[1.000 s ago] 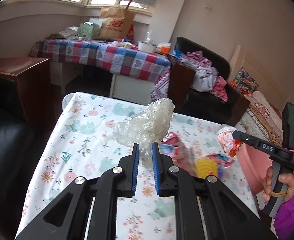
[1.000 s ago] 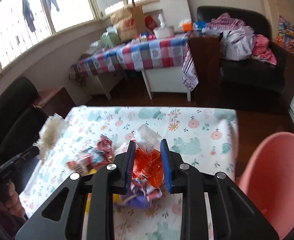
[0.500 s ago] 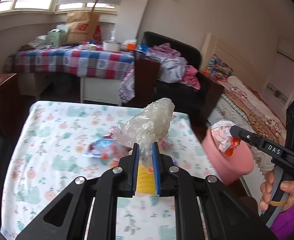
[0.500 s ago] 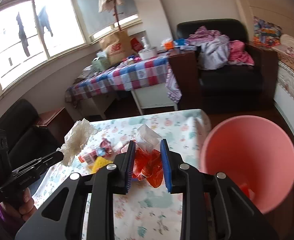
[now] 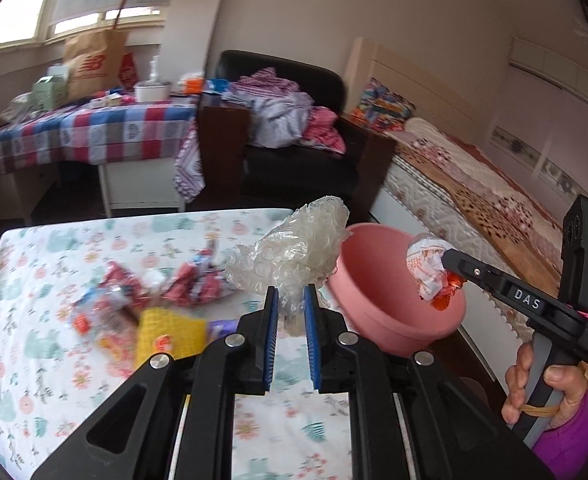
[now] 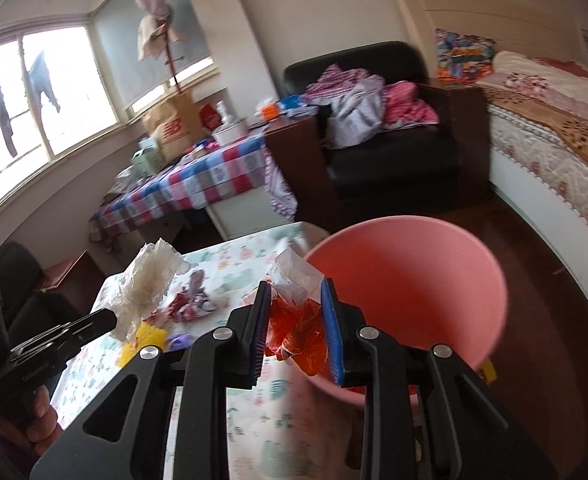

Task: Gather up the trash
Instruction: 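Carry both items over the pink bin and open both tools to drop them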

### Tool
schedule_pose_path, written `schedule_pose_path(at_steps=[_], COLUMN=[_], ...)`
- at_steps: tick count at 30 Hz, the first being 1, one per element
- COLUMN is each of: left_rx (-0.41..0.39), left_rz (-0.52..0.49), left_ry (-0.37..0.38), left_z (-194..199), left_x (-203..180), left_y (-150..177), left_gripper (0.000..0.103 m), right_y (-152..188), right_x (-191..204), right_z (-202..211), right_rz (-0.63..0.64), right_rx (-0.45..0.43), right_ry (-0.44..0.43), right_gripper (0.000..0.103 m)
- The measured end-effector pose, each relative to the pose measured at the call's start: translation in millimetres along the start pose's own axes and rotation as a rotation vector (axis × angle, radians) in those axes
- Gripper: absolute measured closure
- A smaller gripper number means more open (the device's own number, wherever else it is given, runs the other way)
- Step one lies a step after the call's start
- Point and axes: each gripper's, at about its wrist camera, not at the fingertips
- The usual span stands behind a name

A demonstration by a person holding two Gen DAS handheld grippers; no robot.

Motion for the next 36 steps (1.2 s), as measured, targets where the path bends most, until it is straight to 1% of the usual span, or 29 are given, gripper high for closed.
schedule_pose_path(at_steps=[7,12,17,26,30,33,35,36], left_rx=[0.026,0.069,0.114,0.186,0.187,0.184,0.177,0.173], left_rz=[-0.074,-0.121,-0.154,-0.169,-0.176,-0.175,-0.173,-0.172], left_ry=[0.049,0.091,0.102,0.073,0.082,0.101,0.106,0.109], left_z=[-26,-53,-83,-122,-124,-122,-119,-118], left_x=[-44,-75,-98,-107,-109,-110,-110,-109], left_y=[-6,-9,-6,0,2,2,2,2], left_gripper=[0.091,0.091,0.091,0.09,0.086,0.08,0.079,0.076], right_y=[5,8,16,28,29,30,30,29], right_x=[-29,-42,-55,-69,-71,-72,-73,-72], right_z=[5,0,-5,-16,-18,-20,-21,-21], right_rz=[-0.051,-0.067,-0.087,-0.106,-0.109,-0.112,-0.117,-0.118], right_rx=[-0.02,-0.013,0.002,0.036,0.049,0.059,0.062,0.063], right_ry=[0.069,0.111,0.139,0.167,0.159,0.163,0.165,0.164], right_gripper=[0.077,0.077,0.077,0.077,0.076,0.075,0.075,0.074])
Point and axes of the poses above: each gripper's, at about its wrist camera, not at the fingertips, and z roughly against the way its jaws point, x to its left, y to its underside
